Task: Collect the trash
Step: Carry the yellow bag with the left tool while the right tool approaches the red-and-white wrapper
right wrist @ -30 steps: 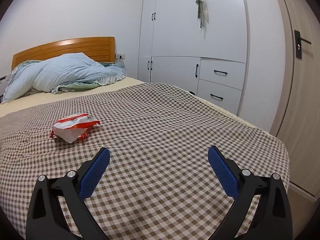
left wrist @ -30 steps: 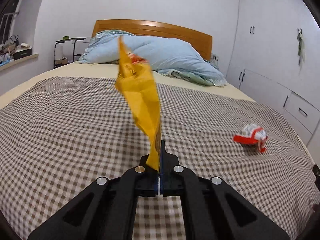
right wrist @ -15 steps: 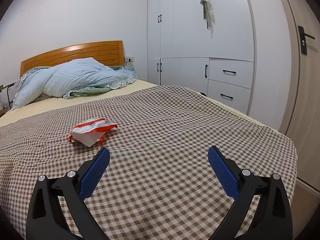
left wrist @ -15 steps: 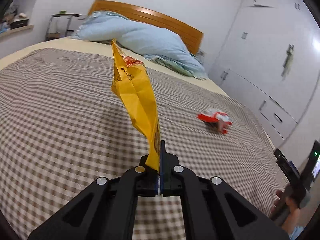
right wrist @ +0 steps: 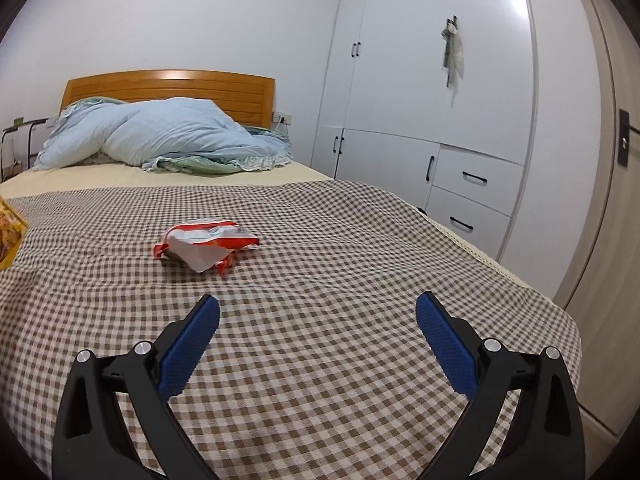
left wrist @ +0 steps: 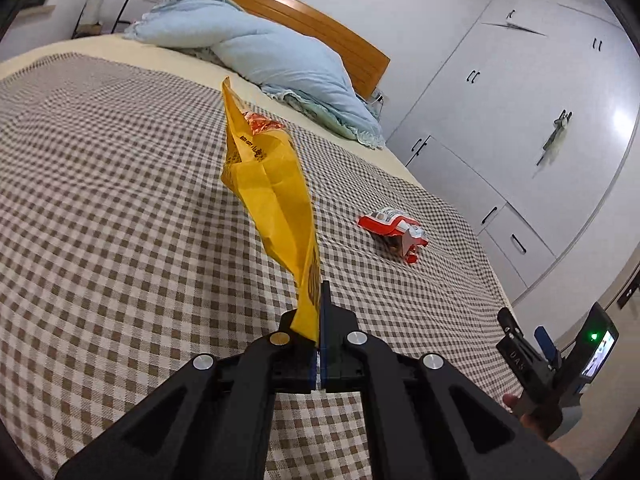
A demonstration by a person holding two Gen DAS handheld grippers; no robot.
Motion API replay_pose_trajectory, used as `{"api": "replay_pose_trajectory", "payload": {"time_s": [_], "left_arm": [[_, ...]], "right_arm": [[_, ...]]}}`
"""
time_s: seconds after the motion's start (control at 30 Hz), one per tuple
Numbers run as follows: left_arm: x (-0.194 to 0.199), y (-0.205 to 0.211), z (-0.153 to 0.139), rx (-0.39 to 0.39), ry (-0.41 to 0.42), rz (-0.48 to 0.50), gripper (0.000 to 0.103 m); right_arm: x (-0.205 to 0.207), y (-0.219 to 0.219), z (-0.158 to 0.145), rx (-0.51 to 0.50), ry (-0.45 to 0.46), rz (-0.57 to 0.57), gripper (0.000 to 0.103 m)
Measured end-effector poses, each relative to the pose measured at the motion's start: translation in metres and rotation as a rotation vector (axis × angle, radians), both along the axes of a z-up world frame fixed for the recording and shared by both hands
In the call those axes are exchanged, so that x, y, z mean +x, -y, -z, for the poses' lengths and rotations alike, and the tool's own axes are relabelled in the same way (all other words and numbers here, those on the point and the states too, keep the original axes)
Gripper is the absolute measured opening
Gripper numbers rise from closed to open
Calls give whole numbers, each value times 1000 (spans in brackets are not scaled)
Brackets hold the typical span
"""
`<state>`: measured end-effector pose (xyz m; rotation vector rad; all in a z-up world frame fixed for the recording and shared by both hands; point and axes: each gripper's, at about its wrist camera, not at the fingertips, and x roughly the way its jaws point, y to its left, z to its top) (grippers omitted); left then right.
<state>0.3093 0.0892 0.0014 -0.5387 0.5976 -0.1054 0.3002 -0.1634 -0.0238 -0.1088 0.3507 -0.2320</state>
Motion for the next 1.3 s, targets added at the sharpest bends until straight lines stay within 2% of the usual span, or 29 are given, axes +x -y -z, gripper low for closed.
{"api": "replay_pose_trajectory", "payload": {"time_s": [0.3,0.5,0.57,0.7,0.97,1.13,1.3], "left_arm": [[-3,-5,-5,-10,32,9,0],[2,-21,-2,-85,52,3,0],[6,-30,1,-129,54,-4,0],[16,-48,7,-205,58,-16,0],[52,-57,3,-273,95,22,0],[76,-56,7,-329,103,57,0],[97,-56,22,-380,87,74,0]], "right_arm": [[-9,-22,-5,-90,26,-61,94],[2,-34,-15,-159,7,-116,94],[11,-44,-16,-220,7,-142,94],[38,-76,-8,-412,-18,-210,94],[97,-128,31,-765,-82,-269,94],[122,-145,45,-820,-110,-301,94],[142,-156,55,-852,-79,-299,94]]}}
